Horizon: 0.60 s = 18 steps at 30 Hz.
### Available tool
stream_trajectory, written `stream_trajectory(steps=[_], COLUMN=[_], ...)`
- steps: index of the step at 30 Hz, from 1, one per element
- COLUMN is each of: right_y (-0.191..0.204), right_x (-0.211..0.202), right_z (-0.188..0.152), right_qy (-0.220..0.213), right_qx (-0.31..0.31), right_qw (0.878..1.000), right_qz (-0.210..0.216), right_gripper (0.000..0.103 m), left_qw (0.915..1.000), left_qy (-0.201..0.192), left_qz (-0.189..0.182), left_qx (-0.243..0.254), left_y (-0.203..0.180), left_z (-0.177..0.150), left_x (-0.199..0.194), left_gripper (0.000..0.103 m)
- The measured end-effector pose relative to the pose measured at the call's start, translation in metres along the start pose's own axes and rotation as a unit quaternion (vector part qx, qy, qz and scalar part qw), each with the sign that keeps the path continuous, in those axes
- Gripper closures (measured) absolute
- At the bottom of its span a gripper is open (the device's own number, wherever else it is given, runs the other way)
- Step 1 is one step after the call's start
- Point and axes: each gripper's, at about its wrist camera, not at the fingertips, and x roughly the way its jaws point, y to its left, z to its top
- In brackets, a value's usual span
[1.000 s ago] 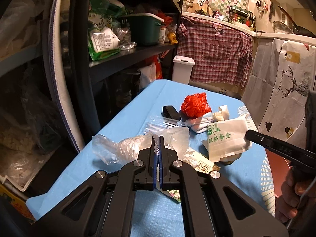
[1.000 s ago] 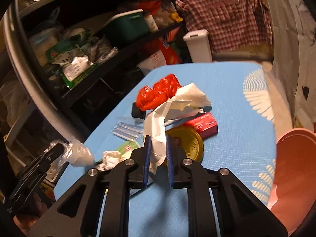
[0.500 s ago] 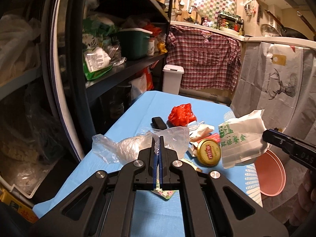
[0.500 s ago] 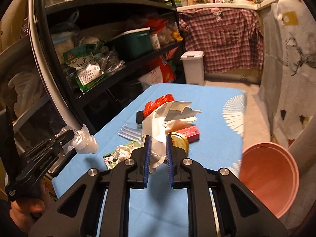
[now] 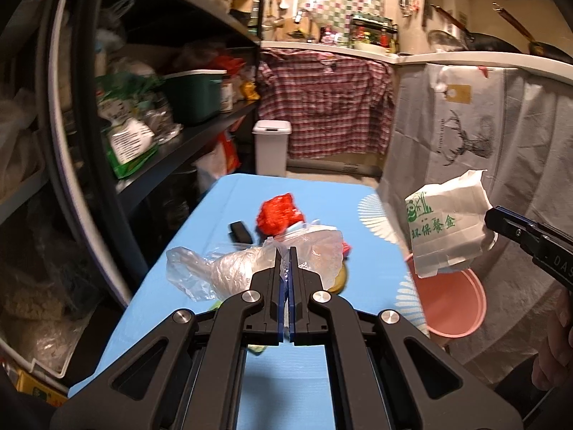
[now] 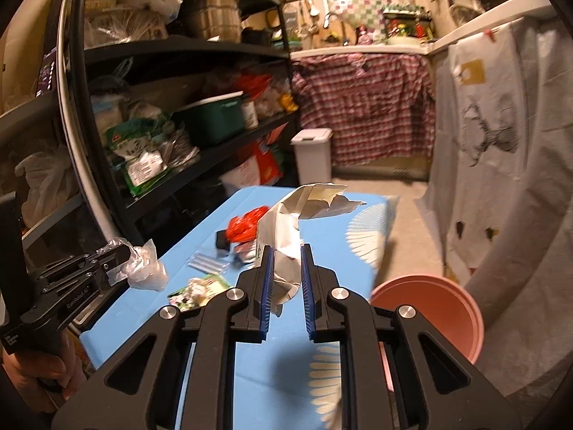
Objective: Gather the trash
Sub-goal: 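Lift the white takeout bag with the right gripper over the pink bin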
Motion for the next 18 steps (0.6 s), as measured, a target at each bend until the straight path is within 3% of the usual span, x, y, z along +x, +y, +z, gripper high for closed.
stream_trajectory(steps=[11,18], right_y=[-0.047,-0.082], right_x=[-0.035,-0.039], right_z=[-0.003,-0.007], right_qy=[-0.037,-0.043], right_qx=[0.021,0.042], right_qw=[0.995,0.989], right_qz=[-0.087,-0.137], right_gripper=[0.087,0.087], left_qw=[0.9976,0.9912], left_qy=[0.000,0.007], left_qz=[-0.057,-0.105], left_qx=[0.039,0.080], left_y=[-0.051,-0.085], left_z=[0.019,0.029], left_x=[0.013,0.031], left_gripper=[0.102,0.102])
